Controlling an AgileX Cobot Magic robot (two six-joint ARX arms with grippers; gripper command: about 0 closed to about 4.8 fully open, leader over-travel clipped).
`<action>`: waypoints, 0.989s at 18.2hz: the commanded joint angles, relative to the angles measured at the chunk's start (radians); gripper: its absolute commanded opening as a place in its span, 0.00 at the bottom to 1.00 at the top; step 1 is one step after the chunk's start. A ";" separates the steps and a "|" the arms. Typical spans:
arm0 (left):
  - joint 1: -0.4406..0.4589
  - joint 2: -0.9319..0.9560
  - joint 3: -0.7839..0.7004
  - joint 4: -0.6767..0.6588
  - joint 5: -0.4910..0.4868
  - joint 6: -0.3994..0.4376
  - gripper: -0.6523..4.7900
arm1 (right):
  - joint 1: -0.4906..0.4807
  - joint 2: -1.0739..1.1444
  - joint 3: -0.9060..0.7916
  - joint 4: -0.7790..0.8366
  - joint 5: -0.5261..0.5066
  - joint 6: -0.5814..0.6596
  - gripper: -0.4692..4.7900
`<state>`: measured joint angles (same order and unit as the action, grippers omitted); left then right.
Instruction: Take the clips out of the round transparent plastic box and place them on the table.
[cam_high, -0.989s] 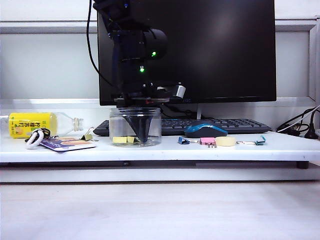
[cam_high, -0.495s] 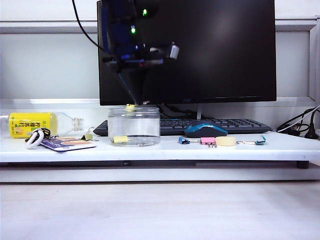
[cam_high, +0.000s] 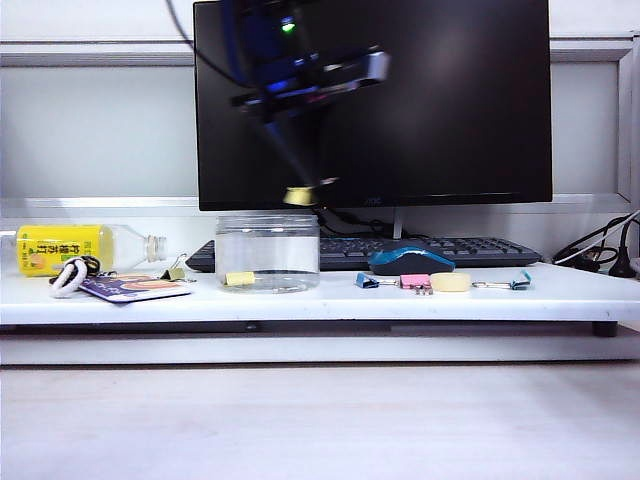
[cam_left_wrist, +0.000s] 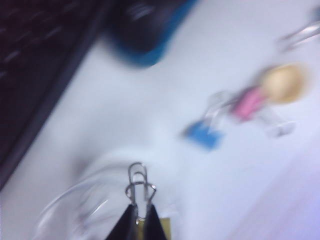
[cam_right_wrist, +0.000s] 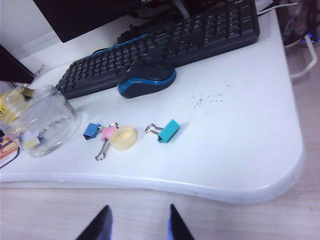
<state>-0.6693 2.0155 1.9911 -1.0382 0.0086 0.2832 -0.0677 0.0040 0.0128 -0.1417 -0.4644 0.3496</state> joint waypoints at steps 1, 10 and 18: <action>-0.043 -0.003 0.005 0.079 0.022 -0.002 0.11 | 0.001 -0.002 0.004 0.004 0.002 -0.002 0.37; -0.053 0.037 0.005 0.155 0.057 -0.003 0.11 | 0.001 -0.002 0.004 0.004 0.002 -0.002 0.37; -0.038 0.132 0.005 0.217 0.056 -0.003 0.11 | 0.001 -0.002 0.004 0.004 0.002 -0.003 0.37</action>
<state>-0.7097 2.1410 1.9923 -0.8455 0.0605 0.2825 -0.0677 0.0040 0.0128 -0.1436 -0.4644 0.3500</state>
